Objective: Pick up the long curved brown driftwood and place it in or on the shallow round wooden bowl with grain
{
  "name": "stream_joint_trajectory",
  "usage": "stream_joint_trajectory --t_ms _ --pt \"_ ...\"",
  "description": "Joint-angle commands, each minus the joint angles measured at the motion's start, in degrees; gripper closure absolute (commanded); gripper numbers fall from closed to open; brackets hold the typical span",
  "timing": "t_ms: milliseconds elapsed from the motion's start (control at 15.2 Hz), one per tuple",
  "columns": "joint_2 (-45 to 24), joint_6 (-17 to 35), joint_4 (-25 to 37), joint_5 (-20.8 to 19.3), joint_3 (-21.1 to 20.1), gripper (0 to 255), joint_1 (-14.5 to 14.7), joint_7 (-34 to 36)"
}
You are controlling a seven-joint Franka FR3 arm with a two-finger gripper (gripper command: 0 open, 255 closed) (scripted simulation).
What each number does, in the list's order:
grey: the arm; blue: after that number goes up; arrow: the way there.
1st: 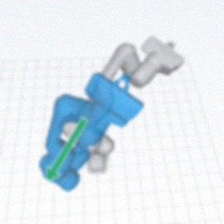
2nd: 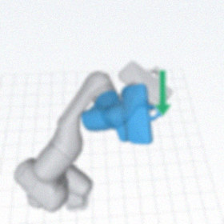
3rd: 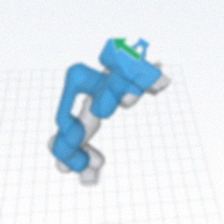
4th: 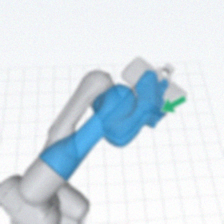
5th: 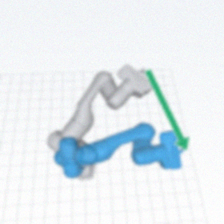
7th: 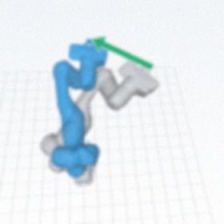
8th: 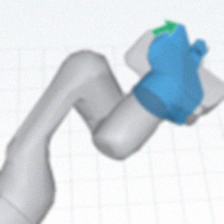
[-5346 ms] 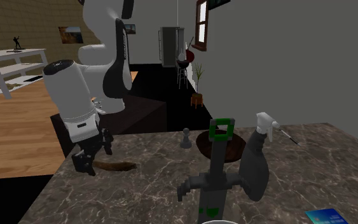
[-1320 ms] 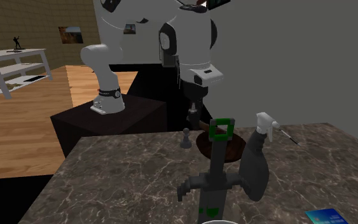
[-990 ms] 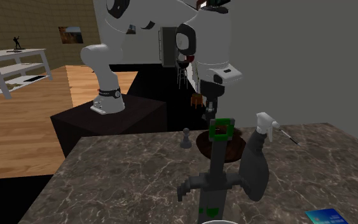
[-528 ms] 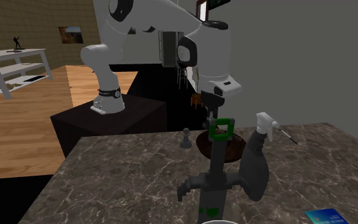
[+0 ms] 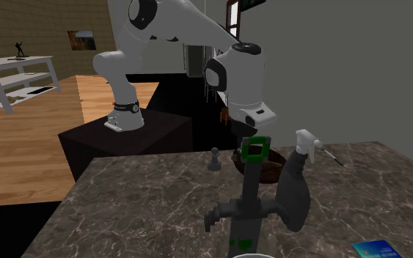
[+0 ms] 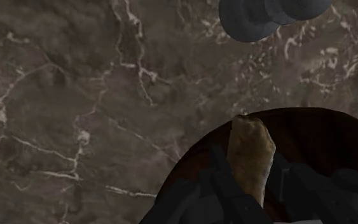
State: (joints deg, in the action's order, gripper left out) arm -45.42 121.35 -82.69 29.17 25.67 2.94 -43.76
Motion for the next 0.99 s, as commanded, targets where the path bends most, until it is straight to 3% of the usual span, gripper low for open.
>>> stream_joint_trajectory --t_ms 0,330,396,726,924 --pt "-0.13 0.34 -0.19 0.11 -0.08 255 -0.01 -0.13" --pt "-0.14 0.34 -0.19 0.12 -0.08 255 -0.01 -0.13" --pt "-0.15 0.33 -0.17 0.12 -0.08 0 -0.02 -0.13" --pt "-0.14 0.33 -0.18 0.12 -0.08 0 -0.01 -0.13" --pt "2.88 -3.32 0.57 -1.31 1.1 0 0.21 0.63"
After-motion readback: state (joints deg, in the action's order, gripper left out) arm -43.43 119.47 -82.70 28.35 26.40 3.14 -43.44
